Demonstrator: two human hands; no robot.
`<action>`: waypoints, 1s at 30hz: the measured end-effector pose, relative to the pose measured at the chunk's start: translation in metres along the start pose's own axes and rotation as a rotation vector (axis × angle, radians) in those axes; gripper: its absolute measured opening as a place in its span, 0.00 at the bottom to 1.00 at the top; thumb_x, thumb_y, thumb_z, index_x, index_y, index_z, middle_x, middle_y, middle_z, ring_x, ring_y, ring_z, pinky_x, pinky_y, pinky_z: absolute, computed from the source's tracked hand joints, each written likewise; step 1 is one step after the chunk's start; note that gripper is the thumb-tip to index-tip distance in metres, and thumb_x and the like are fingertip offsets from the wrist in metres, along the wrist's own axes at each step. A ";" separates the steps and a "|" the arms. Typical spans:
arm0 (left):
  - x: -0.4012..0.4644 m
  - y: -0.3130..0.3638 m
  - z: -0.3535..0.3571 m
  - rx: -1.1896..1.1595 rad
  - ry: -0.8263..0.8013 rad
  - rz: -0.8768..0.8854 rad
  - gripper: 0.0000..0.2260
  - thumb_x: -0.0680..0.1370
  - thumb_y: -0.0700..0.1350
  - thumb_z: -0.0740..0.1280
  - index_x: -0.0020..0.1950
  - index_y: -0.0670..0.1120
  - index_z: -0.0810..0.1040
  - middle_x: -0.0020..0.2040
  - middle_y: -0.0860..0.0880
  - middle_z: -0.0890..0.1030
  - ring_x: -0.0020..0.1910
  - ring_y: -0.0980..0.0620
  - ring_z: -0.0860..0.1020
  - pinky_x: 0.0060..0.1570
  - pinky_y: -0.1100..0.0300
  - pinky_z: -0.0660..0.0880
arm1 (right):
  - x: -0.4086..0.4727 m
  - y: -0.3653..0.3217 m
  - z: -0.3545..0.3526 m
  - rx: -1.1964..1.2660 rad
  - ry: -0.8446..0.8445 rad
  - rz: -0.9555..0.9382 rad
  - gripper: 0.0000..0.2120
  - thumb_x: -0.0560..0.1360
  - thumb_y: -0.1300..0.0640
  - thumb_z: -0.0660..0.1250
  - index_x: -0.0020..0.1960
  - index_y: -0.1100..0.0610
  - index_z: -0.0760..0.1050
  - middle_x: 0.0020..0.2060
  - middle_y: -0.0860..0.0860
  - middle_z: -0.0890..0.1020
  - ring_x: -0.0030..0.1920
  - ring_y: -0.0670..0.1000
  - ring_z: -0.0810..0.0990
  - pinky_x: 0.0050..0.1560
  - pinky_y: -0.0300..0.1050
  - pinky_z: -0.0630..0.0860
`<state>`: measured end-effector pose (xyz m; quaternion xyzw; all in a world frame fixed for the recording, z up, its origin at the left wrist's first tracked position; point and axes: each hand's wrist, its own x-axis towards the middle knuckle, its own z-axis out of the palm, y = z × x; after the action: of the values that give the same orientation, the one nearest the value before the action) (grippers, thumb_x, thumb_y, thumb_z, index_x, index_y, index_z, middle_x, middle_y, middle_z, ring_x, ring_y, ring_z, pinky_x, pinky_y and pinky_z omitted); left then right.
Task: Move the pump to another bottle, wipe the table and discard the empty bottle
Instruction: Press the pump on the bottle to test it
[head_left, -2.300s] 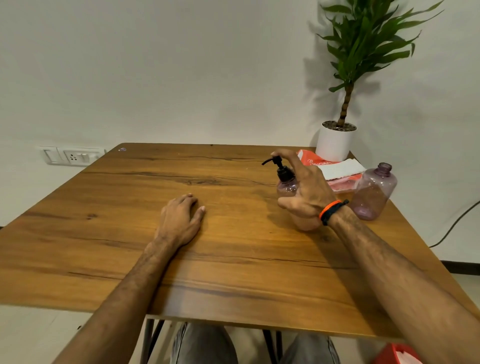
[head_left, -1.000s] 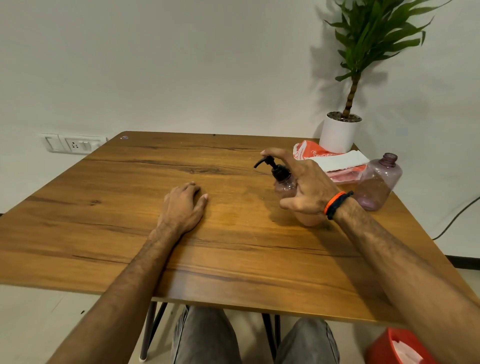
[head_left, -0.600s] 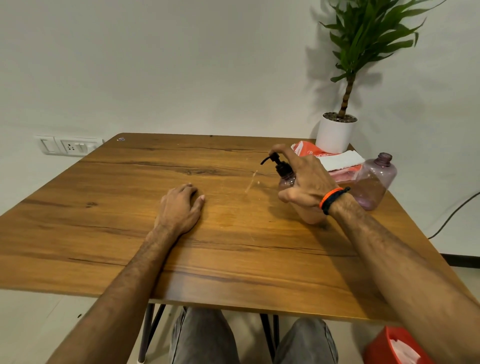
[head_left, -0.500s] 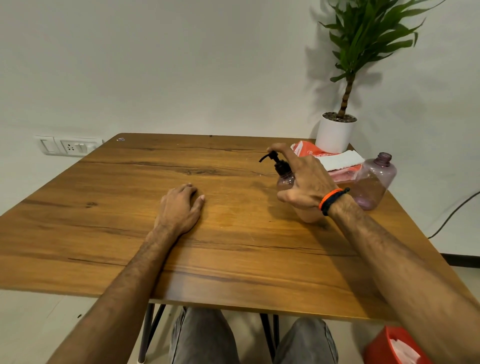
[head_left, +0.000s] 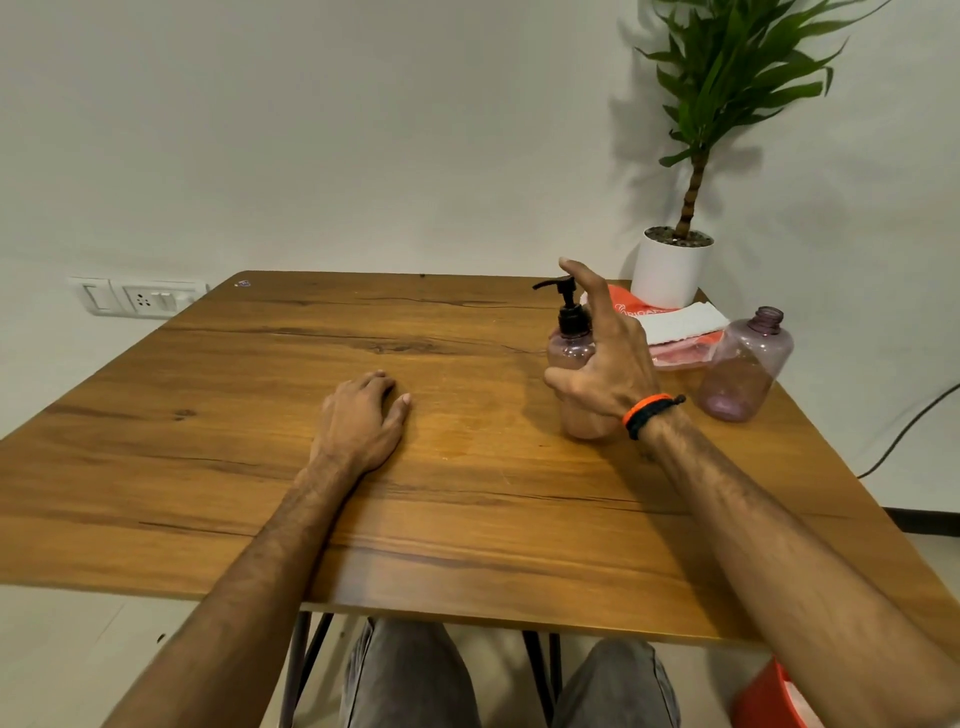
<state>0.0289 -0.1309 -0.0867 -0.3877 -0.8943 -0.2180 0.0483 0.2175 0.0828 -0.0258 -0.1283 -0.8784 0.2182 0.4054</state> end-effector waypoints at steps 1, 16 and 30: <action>0.000 0.000 0.000 -0.002 0.001 -0.002 0.21 0.81 0.53 0.60 0.68 0.43 0.75 0.71 0.45 0.73 0.68 0.43 0.71 0.68 0.50 0.65 | 0.001 0.001 0.003 0.012 0.021 0.007 0.51 0.58 0.57 0.73 0.76 0.42 0.53 0.40 0.46 0.81 0.38 0.47 0.83 0.43 0.41 0.83; 0.001 -0.001 0.000 0.008 -0.018 0.007 0.21 0.81 0.54 0.59 0.68 0.43 0.74 0.71 0.44 0.73 0.69 0.44 0.70 0.69 0.49 0.66 | -0.020 0.012 0.016 0.063 0.018 0.197 0.53 0.61 0.41 0.79 0.76 0.48 0.51 0.71 0.53 0.70 0.69 0.53 0.70 0.67 0.49 0.69; 0.001 -0.002 0.001 0.018 -0.006 0.002 0.21 0.81 0.54 0.59 0.68 0.43 0.75 0.70 0.45 0.74 0.68 0.44 0.71 0.67 0.50 0.67 | -0.004 0.030 0.036 0.039 0.007 0.422 0.37 0.63 0.45 0.80 0.66 0.54 0.68 0.58 0.49 0.79 0.54 0.47 0.75 0.54 0.42 0.73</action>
<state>0.0269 -0.1316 -0.0880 -0.3890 -0.8960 -0.2086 0.0494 0.1941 0.0970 -0.0639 -0.3021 -0.8263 0.3148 0.3562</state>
